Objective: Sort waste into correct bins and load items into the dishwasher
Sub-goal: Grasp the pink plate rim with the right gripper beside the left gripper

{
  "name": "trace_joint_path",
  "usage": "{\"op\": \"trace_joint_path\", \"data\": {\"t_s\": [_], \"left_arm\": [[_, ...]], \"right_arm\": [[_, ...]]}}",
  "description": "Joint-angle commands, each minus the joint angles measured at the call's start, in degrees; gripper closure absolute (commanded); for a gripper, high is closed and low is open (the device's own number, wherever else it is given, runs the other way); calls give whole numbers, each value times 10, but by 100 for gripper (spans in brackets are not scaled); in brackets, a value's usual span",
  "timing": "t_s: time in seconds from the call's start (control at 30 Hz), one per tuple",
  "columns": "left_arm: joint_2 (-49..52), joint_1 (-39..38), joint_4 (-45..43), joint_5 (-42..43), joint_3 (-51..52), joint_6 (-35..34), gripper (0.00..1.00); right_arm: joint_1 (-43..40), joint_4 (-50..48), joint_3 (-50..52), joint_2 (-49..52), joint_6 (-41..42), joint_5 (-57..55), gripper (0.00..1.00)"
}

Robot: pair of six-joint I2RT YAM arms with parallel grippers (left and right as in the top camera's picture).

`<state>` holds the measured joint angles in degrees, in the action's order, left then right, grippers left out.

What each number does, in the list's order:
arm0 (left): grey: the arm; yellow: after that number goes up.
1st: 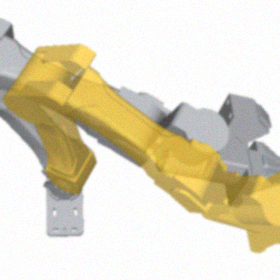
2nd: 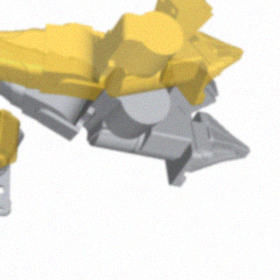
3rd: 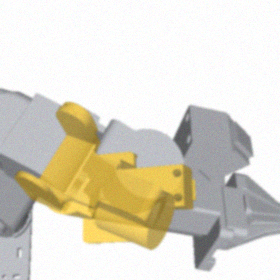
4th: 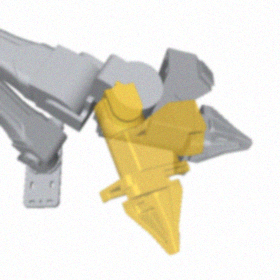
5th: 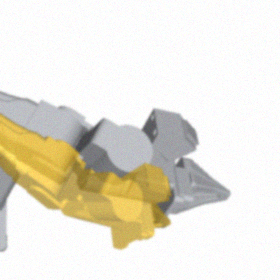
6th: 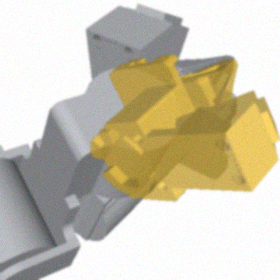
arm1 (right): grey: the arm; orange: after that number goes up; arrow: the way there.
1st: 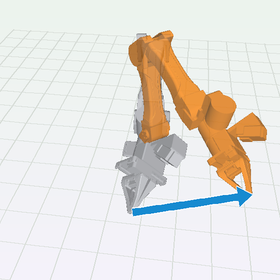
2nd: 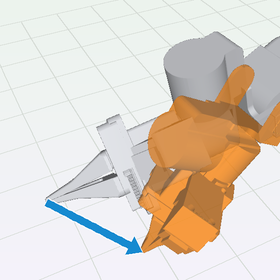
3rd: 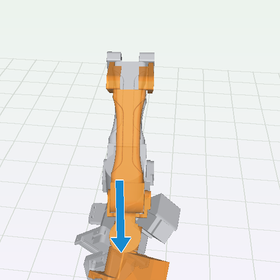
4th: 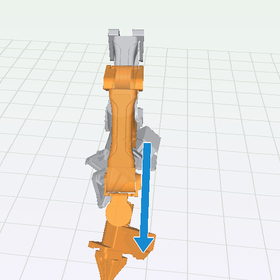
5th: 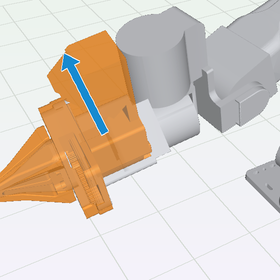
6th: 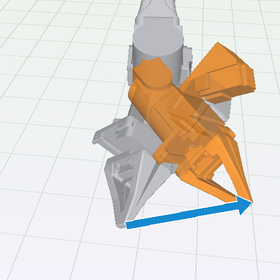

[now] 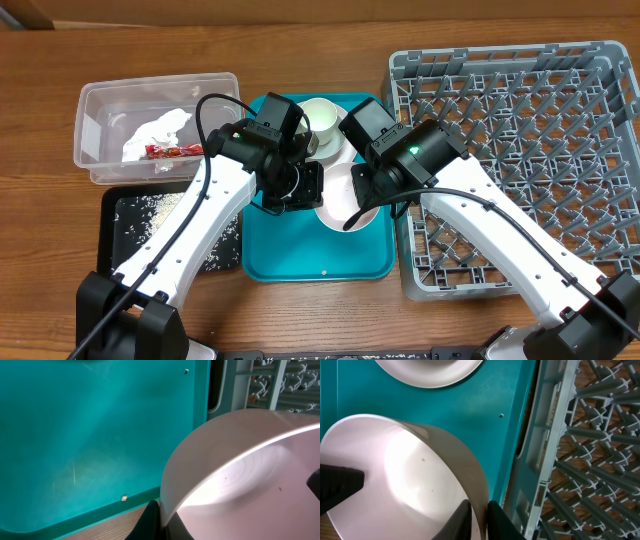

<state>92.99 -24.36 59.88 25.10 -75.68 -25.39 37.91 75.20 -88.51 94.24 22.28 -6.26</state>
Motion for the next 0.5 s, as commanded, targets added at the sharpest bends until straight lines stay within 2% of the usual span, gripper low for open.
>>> {"op": "trace_joint_path", "data": {"t_s": [0.0, 0.23, 0.33, 0.47], "left_arm": [[-12, -2, -3, 15, -3, -4, 96], [-12, -2, -3, 15, -3, -4, 96], [-12, -2, -3, 15, -3, -4, 96], [-12, -2, -3, 15, -3, -4, 96]], "right_arm": [[0, -2, -15, 1, 1, -1, 87], [0, -7, -15, 1, 1, -1, 91], [0, -7, -15, 1, 1, -1, 96], [0, -7, -15, 1, 1, -1, 96]]}}
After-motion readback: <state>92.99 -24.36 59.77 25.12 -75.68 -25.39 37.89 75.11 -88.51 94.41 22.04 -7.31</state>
